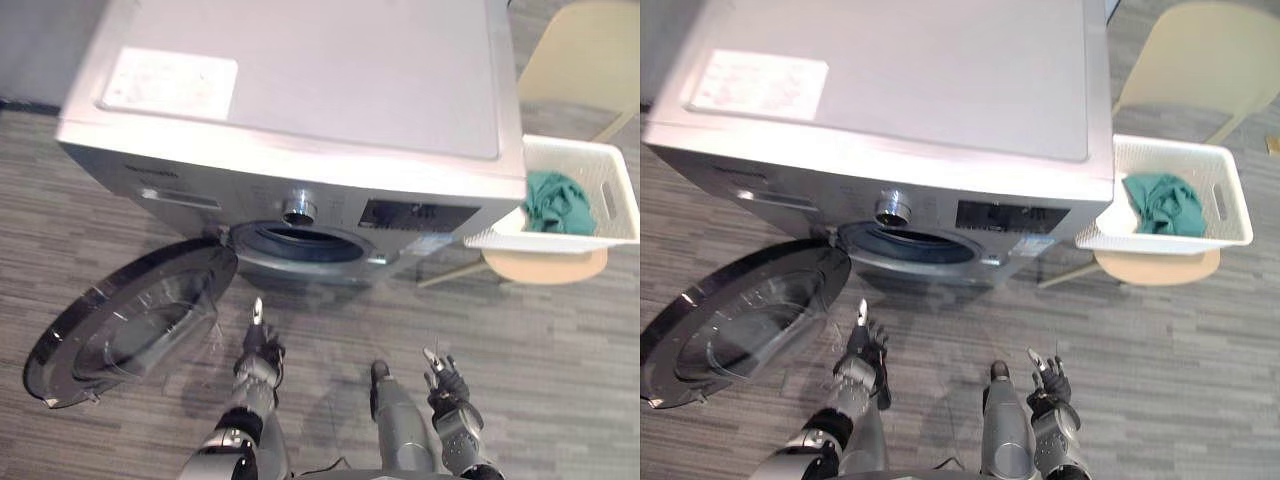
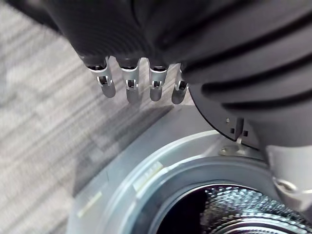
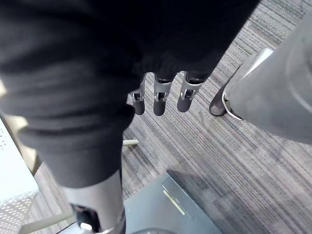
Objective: Pick up the laundry basket with both hands and put the clothes into the washing machine.
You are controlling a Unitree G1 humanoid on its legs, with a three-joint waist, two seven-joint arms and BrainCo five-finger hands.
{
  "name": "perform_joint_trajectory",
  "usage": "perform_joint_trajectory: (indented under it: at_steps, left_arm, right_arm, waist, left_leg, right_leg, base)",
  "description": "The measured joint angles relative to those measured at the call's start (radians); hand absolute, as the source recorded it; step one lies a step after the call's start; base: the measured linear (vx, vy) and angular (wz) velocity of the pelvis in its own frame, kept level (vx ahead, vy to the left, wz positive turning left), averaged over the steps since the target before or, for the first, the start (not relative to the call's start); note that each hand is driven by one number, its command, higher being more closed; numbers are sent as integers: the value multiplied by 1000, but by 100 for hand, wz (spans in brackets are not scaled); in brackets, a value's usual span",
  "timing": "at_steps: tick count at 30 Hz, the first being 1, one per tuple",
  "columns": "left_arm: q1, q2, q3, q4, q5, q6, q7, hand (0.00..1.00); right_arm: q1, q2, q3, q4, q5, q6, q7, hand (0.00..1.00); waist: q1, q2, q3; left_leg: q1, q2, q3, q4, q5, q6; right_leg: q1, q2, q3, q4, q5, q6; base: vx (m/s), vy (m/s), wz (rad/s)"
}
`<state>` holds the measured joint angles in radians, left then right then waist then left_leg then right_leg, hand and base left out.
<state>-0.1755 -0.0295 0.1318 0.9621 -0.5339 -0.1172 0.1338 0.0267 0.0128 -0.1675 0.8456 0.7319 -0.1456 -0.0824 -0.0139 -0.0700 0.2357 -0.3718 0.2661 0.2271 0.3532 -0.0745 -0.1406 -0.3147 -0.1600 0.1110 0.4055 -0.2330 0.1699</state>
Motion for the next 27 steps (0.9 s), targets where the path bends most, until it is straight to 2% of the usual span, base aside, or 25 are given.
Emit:
perform_joint_trajectory:
  at_steps: [1,3,5,8,12,14,15,16,17,18,20,22,23,24,25,26,27]
  left_arm:
    - [16,3,4,13,41,1,0,0]
    - [80,8,39,67,300,8,2,0]
    - [118,15,77,94,424,22,1,0]
    - [160,2,187,109,428,20,1,0]
    - [190,-2,272,100,359,18,-1,0]
    - [208,-1,272,89,326,18,-2,0]
    - [208,4,272,89,300,19,-4,0]
    - [202,0,271,89,288,19,-6,0]
    - [203,-2,271,89,285,18,-9,0]
    - [216,-1,268,92,278,18,-15,0]
    - [237,-9,268,95,279,20,-27,0]
    - [253,21,265,109,289,21,-26,0]
    - [268,35,265,114,303,22,-26,0]
    - [272,40,263,118,316,22,-26,0]
    - [271,40,257,118,325,21,-26,0]
    - [266,41,230,120,354,22,-25,0]
    - [248,39,208,127,369,22,-25,0]
  right_arm:
    - [5,0,-13,23,-5,2,1,0]
    - [13,-3,-100,121,-56,5,1,0]
    - [14,-11,-164,180,-80,17,4,0]
    - [35,-20,-249,239,-114,23,21,0]
    - [41,-18,-267,271,-154,34,25,0]
    - [39,-18,-254,273,-170,39,25,0]
    - [36,-22,-236,274,-186,39,26,0]
    - [33,-28,-235,276,-193,39,27,0]
    - [25,-34,-235,287,-194,40,27,0]
    - [14,-38,-234,298,-194,41,29,0]
    - [9,-41,-217,299,-193,42,29,0]
    - [3,-17,-206,298,-193,45,36,0]
    - [1,5,-183,289,-192,45,41,0]
    - [3,17,-166,272,-192,44,43,0]
    - [3,19,-157,263,-192,44,44,0]
    - [5,19,-127,239,-190,43,43,0]
    - [20,23,-114,205,-180,43,45,0]
  waist:
    - [0,2,-13]
    - [-1,26,-60]
    - [-3,51,-80]
    - [-4,82,-100]
    - [5,84,-108]
    - [11,84,-109]
    - [22,80,-108]
    - [30,87,-110]
    - [30,93,-113]
    - [28,98,-116]
    - [29,116,-144]
    - [31,70,-166]
    - [31,43,-184]
    - [30,33,-192]
    - [30,32,-195]
    - [27,36,-200]
    - [22,32,-205]
  left_leg:
    - [27,-9,1,-41,20,-2]
    - [125,-27,-1,-203,99,-15]
    - [185,-33,-11,-287,142,-26]
    - [242,-15,-46,-311,159,-35]
    - [244,-2,-70,-231,158,-34]
    - [237,-3,-74,-179,158,-34]
    - [214,-4,-74,-119,136,-24]
    - [188,-6,-77,-43,89,-28]
    - [162,-20,-88,67,17,-39]
    - [156,-49,-100,167,-70,-25]
    - [176,-67,-105,139,-159,31]
    - [211,-110,-57,28,-132,53]
    - [248,-118,-25,-63,-105,51]
    - [280,-139,-8,-151,-82,44]
    - [300,-151,7,-199,-65,42]
    - [327,-170,31,-273,-27,47]
    - [328,-183,56,-302,-17,46]
  right_leg:
    - [21,-1,-6,-20,4,-2]
    - [93,0,-38,-96,28,-12]
    - [145,5,-63,-133,31,-17]
    - [233,27,-110,-166,34,-23]
    - [296,40,-139,-182,28,-44]
    - [316,37,-141,-182,26,-48]
    - [323,35,-143,-182,31,-49]
    - [328,31,-147,-183,36,-47]
    - [334,23,-146,-185,37,-46]
    - [355,20,-135,-206,50,-35]
    - [362,22,-104,-243,67,-33]
    - [344,4,-44,-284,84,-67]
    - [325,21,-45,-288,115,-95]
    - [315,39,-46,-299,136,-125]
    - [307,37,-41,-306,141,-134]
    - [282,24,-24,-312,142,-133]
    - [245,23,-10,-303,155,-129]
  base:
    - [121,-56,29]
    - [103,-64,25]
    - [46,-43,22]
    - [13,-74,32]
    - [-94,-43,23]
    - [-126,-11,11]
    - [-140,30,9]
    - [-144,61,4]
    - [-132,158,-6]
    - [-88,167,-15]
    - [-82,301,-33]
    - [-47,205,-46]
    - [-26,65,-48]
    - [-25,52,-50]
    - [1,53,-50]
    - [39,44,-52]
    - [47,38,-56]
